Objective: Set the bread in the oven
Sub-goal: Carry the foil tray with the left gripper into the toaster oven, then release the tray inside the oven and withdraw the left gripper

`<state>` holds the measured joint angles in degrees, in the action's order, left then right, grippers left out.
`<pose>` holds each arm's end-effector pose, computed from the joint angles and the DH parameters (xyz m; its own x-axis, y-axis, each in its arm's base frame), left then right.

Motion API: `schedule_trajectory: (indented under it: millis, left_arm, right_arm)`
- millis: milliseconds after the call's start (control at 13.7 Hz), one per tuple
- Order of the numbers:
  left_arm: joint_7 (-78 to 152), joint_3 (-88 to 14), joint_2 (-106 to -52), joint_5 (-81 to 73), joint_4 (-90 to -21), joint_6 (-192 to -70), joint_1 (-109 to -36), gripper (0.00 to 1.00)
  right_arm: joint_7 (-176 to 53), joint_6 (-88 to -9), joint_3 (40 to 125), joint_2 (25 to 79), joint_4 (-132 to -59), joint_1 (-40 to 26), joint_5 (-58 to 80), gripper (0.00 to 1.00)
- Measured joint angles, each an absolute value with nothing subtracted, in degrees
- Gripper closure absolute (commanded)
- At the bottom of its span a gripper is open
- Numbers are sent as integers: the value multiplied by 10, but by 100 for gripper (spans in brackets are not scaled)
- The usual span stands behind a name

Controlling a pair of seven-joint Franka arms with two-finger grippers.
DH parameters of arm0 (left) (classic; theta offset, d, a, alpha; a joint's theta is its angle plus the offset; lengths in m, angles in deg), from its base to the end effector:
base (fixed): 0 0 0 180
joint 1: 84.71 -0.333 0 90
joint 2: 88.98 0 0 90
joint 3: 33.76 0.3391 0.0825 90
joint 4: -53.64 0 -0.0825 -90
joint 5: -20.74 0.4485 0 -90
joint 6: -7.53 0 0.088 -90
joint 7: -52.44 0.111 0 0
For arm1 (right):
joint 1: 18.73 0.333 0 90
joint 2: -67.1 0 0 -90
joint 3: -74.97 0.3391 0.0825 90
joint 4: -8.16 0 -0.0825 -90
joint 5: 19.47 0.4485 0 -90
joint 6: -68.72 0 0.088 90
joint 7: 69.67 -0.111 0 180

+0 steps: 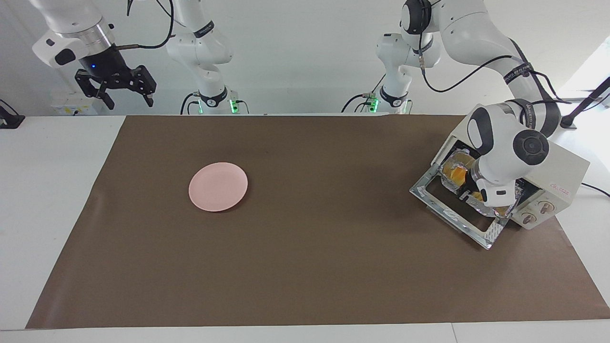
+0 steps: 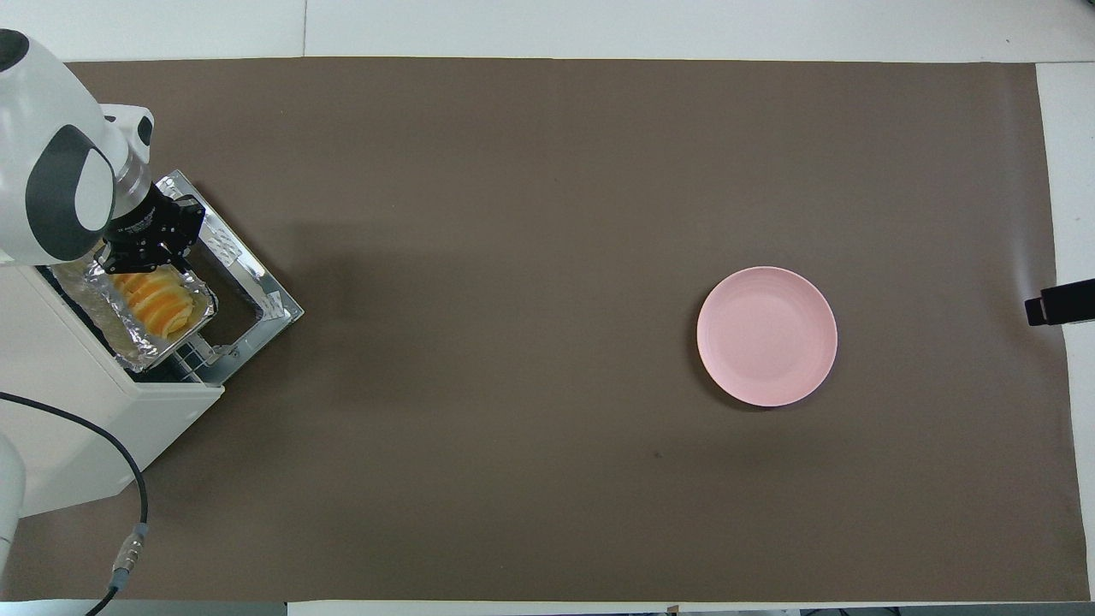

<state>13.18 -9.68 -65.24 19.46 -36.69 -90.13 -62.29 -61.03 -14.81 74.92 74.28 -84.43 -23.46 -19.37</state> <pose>0.7066 -0.0143 0.3931 0.7461 0.6582 -0.1005 0.6169 -0.7401 -0.2679 0.5623 -0.0468 0.6841 0.9972 0.0676 -0.0322 0.0674 -0.9977 -0.0068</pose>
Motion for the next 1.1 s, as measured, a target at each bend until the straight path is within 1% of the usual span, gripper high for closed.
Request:
schedule_trajectory:
  millis: [730, 1095]
  left_arm:
    - [135, -97, -662, 218, -375, -892, -646, 100]
    - [140, -96, -672, 239, -394, -885, -651, 100]
  right_arm:
    - [-610, -148, 749, 743, -844, -235, -194, 0]
    - [-610, -148, 749, 743, -844, -235, -194, 0]
